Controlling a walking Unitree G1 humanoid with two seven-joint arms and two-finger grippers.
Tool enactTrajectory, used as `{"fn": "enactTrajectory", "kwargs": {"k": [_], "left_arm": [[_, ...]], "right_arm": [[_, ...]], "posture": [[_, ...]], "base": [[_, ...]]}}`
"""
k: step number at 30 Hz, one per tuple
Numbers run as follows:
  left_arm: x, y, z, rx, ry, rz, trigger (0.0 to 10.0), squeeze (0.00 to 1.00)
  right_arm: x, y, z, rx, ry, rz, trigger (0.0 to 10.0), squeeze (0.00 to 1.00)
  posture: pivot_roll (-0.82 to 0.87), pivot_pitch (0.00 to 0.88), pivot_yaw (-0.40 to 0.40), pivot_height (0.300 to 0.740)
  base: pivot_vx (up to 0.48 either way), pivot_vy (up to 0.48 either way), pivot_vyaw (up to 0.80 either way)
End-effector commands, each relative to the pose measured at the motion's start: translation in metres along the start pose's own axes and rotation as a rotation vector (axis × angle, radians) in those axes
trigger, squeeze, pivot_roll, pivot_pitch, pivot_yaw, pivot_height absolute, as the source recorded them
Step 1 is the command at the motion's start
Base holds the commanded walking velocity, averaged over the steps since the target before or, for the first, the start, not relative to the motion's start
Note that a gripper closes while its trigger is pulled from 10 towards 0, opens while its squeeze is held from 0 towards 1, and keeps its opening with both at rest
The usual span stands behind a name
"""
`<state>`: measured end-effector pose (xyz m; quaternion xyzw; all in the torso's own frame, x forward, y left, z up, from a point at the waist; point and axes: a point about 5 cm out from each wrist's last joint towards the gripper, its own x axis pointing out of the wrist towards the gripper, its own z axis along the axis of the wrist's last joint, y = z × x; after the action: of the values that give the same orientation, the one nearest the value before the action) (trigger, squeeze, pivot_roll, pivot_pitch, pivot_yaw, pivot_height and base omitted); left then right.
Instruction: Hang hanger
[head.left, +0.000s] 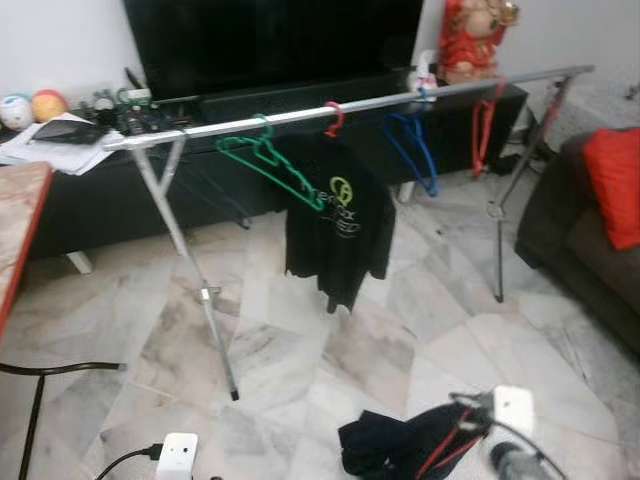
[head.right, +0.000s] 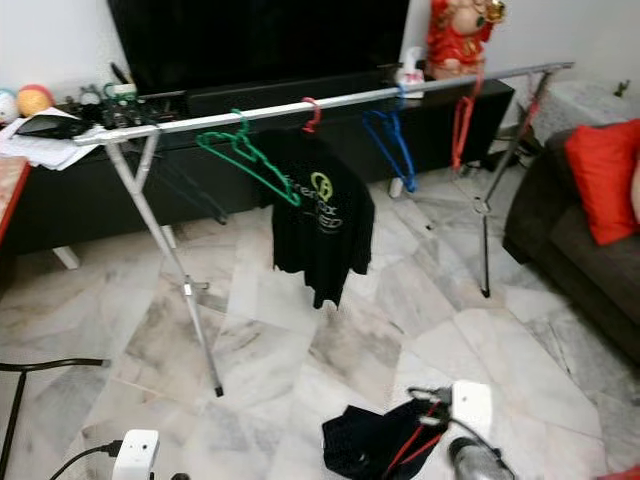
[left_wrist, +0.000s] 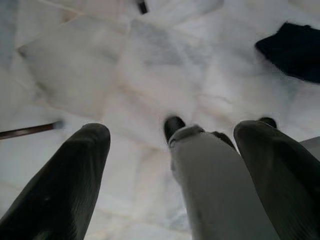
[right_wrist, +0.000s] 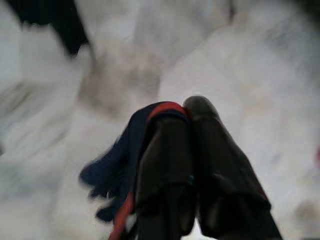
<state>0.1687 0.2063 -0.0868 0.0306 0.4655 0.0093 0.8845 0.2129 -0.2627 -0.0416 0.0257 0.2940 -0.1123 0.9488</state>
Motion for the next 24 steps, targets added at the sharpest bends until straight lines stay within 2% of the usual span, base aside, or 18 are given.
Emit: {"fn": "enactTrajectory", "kwargs": {"k": [1, 2, 5, 8, 11, 18, 22, 24], "left_arm": [[-0.001, 0.006, -0.004, 0.012, 0.014, 0.011, 10.0, 0.00], [-0.001, 0.006, -0.004, 0.012, 0.014, 0.011, 10.0, 0.00], [-0.002, 0.006, -0.005, 0.011, 0.015, 0.011, 10.0, 0.00], [-0.002, 0.005, -0.005, 0.013, 0.016, 0.010, 10.0, 0.00], [-0.001, 0.005, -0.004, 0.015, 0.015, 0.008, 10.0, 0.00], [0.000, 0.005, 0.002, 0.013, -0.004, 0.012, 10.0, 0.00], [0.001, 0.005, 0.012, -0.003, -0.043, 0.021, 10.0, 0.00], [0.002, 0.004, 0.015, 0.002, -0.052, 0.026, 10.0, 0.00]], "right_arm": [[0.007, 0.011, 0.026, -0.003, -0.133, 0.045, 10.0, 0.00], [0.007, 0.011, 0.026, -0.003, -0.133, 0.045, 10.0, 0.00], [0.006, 0.016, 0.039, -0.003, -0.235, 0.061, 10.0, 0.00], [0.005, 0.019, 0.045, 0.001, -0.286, 0.067, 10.0, 0.00], [0.003, 0.029, 0.055, -0.019, -0.354, 0.099, 10.0, 0.00], [0.005, 0.036, 0.069, -0.018, -0.400, 0.102, 10.0, 0.00], [0.005, 0.045, 0.076, -0.034, -0.413, 0.127, 10.0, 0.00], [0.005, 0.044, 0.077, -0.035, -0.413, 0.128, 10.0, 0.00]], "posture": [[-0.11, 0.000, -0.029, 0.740], [-0.11, 0.000, -0.029, 0.740], [-0.11, 0.000, -0.028, 0.740], [-0.11, 0.000, -0.026, 0.740], [-0.12, 0.000, -0.025, 0.740], [-0.12, 0.000, -0.027, 0.740], [-0.11, 0.000, -0.037, 0.740], [-0.12, 0.000, -0.038, 0.740]], "base": [[0.000, -0.469, 0.00], [0.000, -0.469, 0.00], [0.000, -0.469, 0.00], [0.000, -0.469, 0.00], [0.000, -0.469, 0.00], [0.000, -0.469, 0.00], [0.000, -0.469, 0.00], [0.000, 0.000, 0.00]]}}
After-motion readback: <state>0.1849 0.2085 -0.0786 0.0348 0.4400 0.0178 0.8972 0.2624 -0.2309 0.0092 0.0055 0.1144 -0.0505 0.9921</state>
